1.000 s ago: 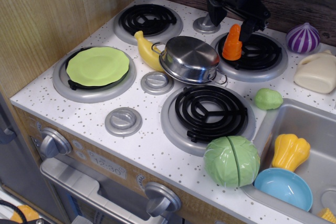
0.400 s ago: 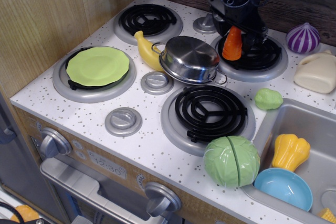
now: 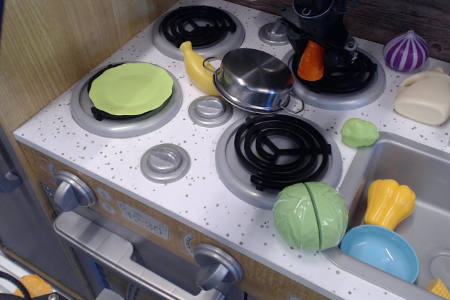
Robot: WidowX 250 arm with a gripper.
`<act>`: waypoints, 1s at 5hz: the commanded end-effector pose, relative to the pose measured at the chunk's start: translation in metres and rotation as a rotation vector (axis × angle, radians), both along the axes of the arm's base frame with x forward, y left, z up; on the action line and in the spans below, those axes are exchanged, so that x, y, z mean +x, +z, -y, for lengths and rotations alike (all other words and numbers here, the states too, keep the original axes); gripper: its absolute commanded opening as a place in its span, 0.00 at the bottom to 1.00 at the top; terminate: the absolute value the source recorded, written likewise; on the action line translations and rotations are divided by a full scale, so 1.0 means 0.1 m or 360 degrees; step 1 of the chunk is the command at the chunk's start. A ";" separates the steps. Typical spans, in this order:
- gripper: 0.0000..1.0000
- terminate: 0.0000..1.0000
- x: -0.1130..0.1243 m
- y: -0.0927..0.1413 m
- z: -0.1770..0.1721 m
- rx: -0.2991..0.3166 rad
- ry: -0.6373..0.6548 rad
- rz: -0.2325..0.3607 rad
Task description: Put carrot on plate
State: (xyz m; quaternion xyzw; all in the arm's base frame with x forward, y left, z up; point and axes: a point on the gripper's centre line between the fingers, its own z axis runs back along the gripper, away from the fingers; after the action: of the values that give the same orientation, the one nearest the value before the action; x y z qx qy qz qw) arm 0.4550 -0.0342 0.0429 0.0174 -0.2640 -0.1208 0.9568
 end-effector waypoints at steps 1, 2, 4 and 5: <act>0.00 0.00 0.01 0.48 0.00 0.0048 -0.0001 0.0043; 0.00 0.00 -0.14 0.78 0.01 0.0129 0.0064 0.0013; 0.00 0.00 -0.55 1.07 -0.19 0.0294 0.0310 -0.0030; 0.00 0.00 -0.74 1.05 -0.59 0.0364 0.0348 -0.0029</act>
State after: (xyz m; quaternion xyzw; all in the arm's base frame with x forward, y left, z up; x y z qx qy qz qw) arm 0.3661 0.0454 0.1211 0.1642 -0.1987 -0.0403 0.9654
